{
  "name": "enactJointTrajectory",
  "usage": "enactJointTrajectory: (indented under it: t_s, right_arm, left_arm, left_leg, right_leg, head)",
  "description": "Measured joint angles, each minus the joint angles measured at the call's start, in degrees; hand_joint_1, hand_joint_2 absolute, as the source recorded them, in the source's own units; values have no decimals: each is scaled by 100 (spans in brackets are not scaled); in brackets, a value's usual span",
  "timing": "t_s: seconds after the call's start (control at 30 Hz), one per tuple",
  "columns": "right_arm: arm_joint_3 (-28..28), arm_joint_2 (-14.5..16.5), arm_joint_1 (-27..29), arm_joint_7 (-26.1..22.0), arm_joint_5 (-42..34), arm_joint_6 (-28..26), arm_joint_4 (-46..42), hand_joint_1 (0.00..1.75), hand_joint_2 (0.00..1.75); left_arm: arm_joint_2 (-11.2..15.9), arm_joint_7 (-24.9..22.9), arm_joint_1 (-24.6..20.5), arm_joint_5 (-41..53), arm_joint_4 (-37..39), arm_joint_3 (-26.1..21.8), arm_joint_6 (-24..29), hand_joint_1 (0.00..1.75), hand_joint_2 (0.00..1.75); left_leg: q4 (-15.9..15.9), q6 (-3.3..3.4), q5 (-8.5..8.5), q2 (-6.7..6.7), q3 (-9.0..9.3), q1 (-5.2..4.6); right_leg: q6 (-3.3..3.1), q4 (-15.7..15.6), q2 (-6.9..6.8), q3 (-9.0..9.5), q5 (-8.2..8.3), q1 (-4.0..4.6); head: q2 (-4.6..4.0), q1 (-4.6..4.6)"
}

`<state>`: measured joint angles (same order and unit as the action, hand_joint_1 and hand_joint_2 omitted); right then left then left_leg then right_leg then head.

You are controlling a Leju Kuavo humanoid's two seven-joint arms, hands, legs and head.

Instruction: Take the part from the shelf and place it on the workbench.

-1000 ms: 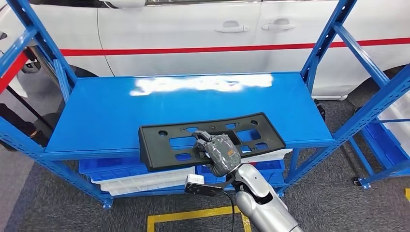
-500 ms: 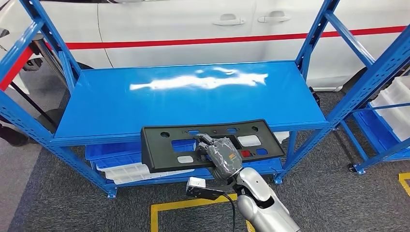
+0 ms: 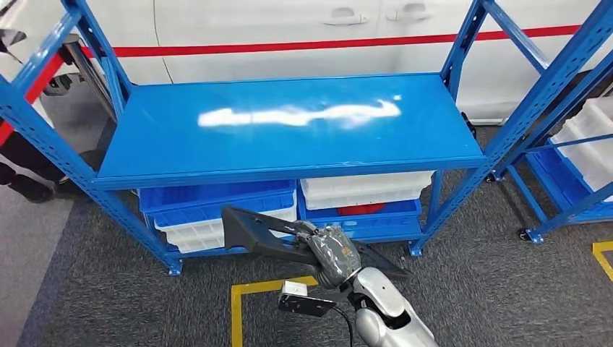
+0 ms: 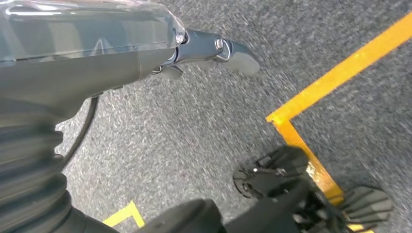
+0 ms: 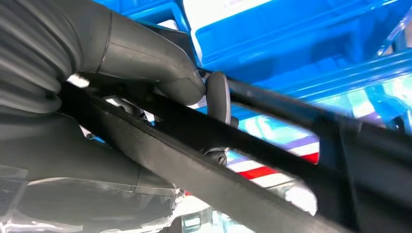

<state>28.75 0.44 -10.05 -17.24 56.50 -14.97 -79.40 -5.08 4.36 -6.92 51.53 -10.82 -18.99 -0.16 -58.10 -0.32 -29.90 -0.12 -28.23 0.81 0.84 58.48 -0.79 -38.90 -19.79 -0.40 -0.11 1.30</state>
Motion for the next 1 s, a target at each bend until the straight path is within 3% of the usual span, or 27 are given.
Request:
enactJointTrajectory:
  t_s: [0.03,0.1,0.17,0.2,0.23,0.27,0.33,0.4,0.43,0.47,0.53,0.57,0.63,0.7,0.73,0.77,0.8,0.83,0.9,0.93,1.0]
  right_arm:
    - [-3,-1,3,-3,8,1,1,175,175]
    - [-8,-3,8,-6,17,2,2,175,175]
    - [-11,-2,9,-9,25,2,2,175,175]
    - [-13,-2,10,-9,27,2,3,175,175]
    - [-14,-2,11,-13,29,3,4,175,175]
    - [-15,-2,12,-24,28,5,5,175,175]
    - [-15,-2,12,-69,18,8,5,175,175]
    - [-15,4,9,-134,-5,4,4,175,175]
    - [-16,9,8,-168,-24,1,8,175,175]
    - [-17,14,7,-203,-48,-1,18,175,175]
    - [-20,32,10,-266,-109,-2,62,175,175]
    - [-21,49,11,-295,-140,-2,92,175,175]
    - [-22,96,19,-347,-197,-4,161,175,175]
    - [-22,138,39,-390,-235,-13,245,175,175]
    - [-22,154,56,-408,-246,-17,289,175,175]
    - [-22,166,75,-420,-256,-21,330,175,175]
    - [-22,176,93,-430,-263,-23,365,175,175]
    - [-22,188,107,-438,-269,-23,395,175,175]
    - [-22,216,120,-444,-275,-26,440,175,175]
    - [-22,231,123,-446,-277,-30,457,175,175]
    - [-21,258,135,-449,-283,-39,487,175,175]
  left_arm:
    - [0,1,-2,9,0,-7,1,0,175]
    - [0,6,-12,27,-3,-14,0,0,175]
    - [1,10,-20,48,-7,-15,-4,0,175]
    - [1,10,-21,62,-9,-15,-9,0,175]
    - [0,9,-20,74,-9,-15,-13,0,175]
    - [-1,7,-21,86,-9,-15,-20,0,175]
    - [-2,-2,-31,98,-10,-15,-30,0,175]
    - [-9,-11,-44,106,-13,-17,-36,0,175]
    - [-12,-13,-51,109,-14,-19,-37,0,175]
    - [-15,-13,-55,120,-15,-21,-37,0,175]
    - [-19,-13,-53,145,-15,-27,-36,0,175]
    - [-20,-13,-48,164,-15,-36,-35,0,175]
    - [-21,-14,-41,201,-15,-54,-27,0,175]
    - [-22,-3,-43,254,-15,-63,-1,0,175]
    - [-23,3,-45,288,-15,-63,14,0,175]
    - [-23,1,-47,325,-15,-63,26,0,175]
    - [-22,-7,-48,357,-15,-63,31,0,175]
    - [-21,-15,-50,385,-15,-63,33,0,175]
    - [-18,-26,-62,412,-16,-63,34,0,175]
    - [-16,-27,-68,418,-17,-63,34,0,175]
    - [-15,-31,-65,426,-17,-63,30,0,175]
  left_leg:
    - [2,53,48,6,-31,2]
    - [18,159,182,24,-139,15]
    - [10,204,310,31,-293,6]
    - [2,205,372,33,-380,0]
    - [-8,202,432,33,-469,-6]
    - [-18,194,490,34,-559,-12]
    - [-34,168,600,31,-706,-21]
    - [-34,118,703,23,-801,-32]
    - [-24,86,752,20,-821,-32]
    - [-5,49,802,20,-836,-26]
    - [25,-23,863,18,-858,-13]
    - [-31,-54,795,15,-898,-7]
    - [-458,-97,393,11,-1065,3]
    - [-1187,-132,-67,12,-1279,4]
    - [-1455,-144,-151,13,-1324,4]
    - [-1547,-150,-122,13,-1279,4]
    - [-1413,-148,-7,13,-1121,4]
    - [-1080,-134,131,14,-864,3]
    - [-309,-85,229,10,-337,-14]
    - [-65,-58,216,8,-193,-25]
    - [74,-15,198,5,-153,-38]
  right_leg:
    - [36,22,9,-28,-32,-12]
    - [99,337,30,-160,-415,-36]
    - [140,1045,40,-353,-998,-45]
    - [153,1395,42,-415,-1166,-45]
    - [158,1622,43,-411,-1213,-45]
    - [151,1666,44,-316,-1148,-44]
    - [101,1169,53,175,-902,-37]
    - [20,339,70,788,-890,-3]
    - [-17,57,77,966,-925,20]
    - [-48,-90,81,1032,-957,45]
    - [-125,-167,71,990,-869,50]
    - [-171,-199,63,965,-818,42]
    - [-253,-244,45,894,-710,27]
    - [-287,-238,39,786,-627,39]
    - [-287,-227,34,730,-591,46]
    - [-284,-210,29,673,-560,51]
    - [-277,-185,27,619,-536,54]
    - [-268,-152,27,572,-519,54]
    - [-236,-84,26,490,-496,68]
    - [-211,-56,24,463,-481,76]
    - [-165,-37,20,434,-451,86]
  head:
    - [0,0]
    - [0,-1]
    - [0,-1]
    - [0,-1]
    - [0,0]
    - [0,0]
    - [0,1]
    - [0,1]
    - [0,1]
    - [0,1]
    - [0,0]
    - [0,1]
    - [0,1]
    - [0,2]
    - [0,2]
    - [0,2]
    - [0,2]
    - [0,2]
    - [0,1]
    - [0,1]
    - [0,0]
